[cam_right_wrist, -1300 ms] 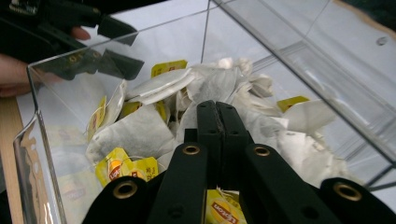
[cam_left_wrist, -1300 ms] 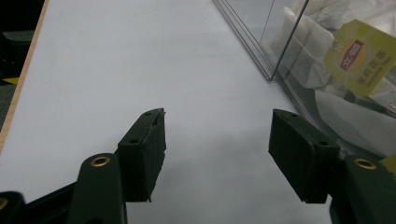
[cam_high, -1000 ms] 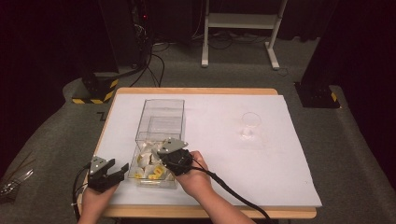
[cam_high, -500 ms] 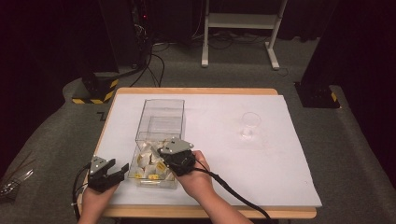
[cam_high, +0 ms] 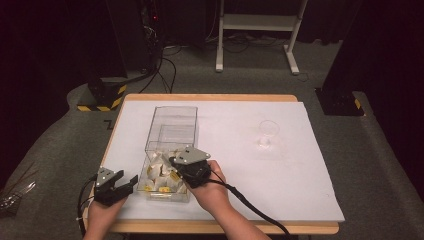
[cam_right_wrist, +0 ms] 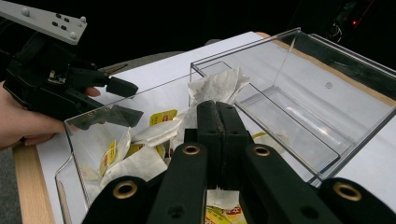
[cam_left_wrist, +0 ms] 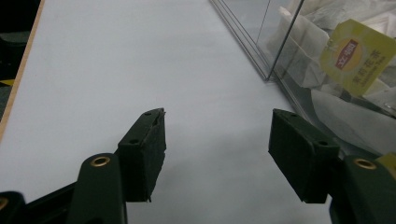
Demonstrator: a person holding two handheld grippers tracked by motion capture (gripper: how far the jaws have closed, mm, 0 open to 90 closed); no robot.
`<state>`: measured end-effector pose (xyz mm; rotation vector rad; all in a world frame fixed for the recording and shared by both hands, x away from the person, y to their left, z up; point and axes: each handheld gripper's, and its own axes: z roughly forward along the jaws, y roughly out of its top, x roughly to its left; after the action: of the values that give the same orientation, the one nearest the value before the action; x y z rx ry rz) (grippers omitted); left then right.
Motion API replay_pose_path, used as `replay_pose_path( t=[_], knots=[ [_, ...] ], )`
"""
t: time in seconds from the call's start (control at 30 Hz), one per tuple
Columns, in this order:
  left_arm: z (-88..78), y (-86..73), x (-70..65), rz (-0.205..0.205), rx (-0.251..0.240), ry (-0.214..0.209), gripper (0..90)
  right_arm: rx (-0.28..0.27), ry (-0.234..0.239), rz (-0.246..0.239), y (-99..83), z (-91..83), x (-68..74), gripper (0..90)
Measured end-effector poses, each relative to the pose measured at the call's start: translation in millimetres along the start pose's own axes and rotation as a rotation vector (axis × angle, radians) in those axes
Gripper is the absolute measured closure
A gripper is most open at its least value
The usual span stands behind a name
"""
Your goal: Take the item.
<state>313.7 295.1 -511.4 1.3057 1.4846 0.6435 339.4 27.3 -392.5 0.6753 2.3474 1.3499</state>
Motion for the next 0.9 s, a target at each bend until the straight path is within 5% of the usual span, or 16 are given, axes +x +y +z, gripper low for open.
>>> replay_pose_path(
  t=[0.9],
  knots=[
    [0.0,0.2,0.7,0.001,0.005,0.001,36.9,-0.087,-0.024,0.013,10.0,-18.8,-6.4,89.6]
  ],
)
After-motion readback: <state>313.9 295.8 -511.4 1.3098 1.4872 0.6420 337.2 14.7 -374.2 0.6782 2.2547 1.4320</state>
